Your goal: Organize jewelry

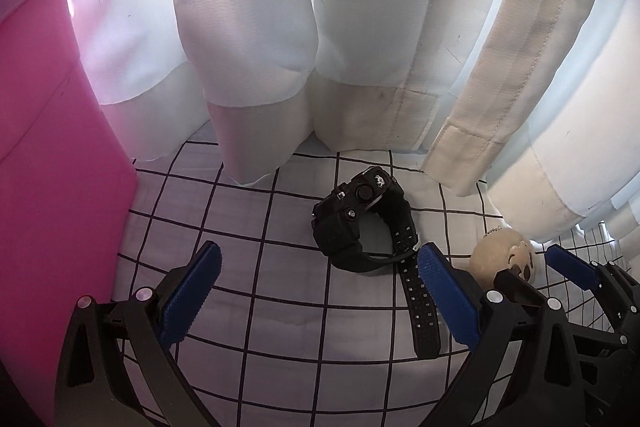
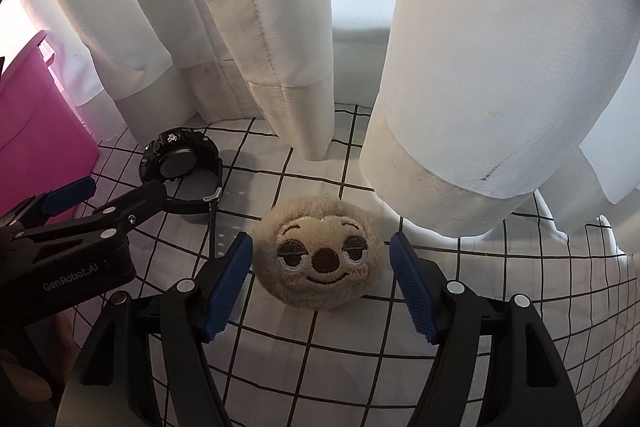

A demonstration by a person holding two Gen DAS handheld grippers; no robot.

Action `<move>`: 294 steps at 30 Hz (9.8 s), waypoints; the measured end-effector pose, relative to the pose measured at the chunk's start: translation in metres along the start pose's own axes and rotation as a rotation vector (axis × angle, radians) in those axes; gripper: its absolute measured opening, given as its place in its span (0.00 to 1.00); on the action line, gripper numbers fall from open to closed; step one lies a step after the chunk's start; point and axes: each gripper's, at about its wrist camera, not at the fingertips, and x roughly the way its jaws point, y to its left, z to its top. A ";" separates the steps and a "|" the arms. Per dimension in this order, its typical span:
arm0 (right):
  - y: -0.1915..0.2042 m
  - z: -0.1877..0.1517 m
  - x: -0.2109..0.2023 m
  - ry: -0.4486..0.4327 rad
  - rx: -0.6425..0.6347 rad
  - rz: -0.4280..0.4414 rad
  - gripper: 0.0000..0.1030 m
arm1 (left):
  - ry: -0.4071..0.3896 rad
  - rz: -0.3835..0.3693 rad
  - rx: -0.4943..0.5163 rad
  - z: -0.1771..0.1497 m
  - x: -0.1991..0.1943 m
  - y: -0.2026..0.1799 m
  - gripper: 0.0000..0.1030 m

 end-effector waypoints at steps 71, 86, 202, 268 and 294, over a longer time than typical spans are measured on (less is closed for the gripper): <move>-0.019 -0.043 0.010 -0.052 0.098 -0.015 0.59 | 0.010 0.046 -0.098 -0.008 0.024 0.052 0.28; -0.030 -0.045 -0.032 -0.124 0.091 0.016 0.59 | -0.067 0.024 -0.101 -0.015 -0.026 0.048 0.26; 0.297 0.058 -0.138 -0.118 -0.473 0.238 0.75 | -0.218 0.434 -0.504 -0.037 -0.255 0.279 0.92; 0.270 0.038 -0.173 -0.174 -0.466 0.240 0.75 | -0.235 0.462 -0.511 -0.048 -0.280 0.261 0.94; 0.272 0.038 -0.172 -0.169 -0.457 0.234 0.75 | -0.229 0.459 -0.513 -0.050 -0.279 0.260 0.94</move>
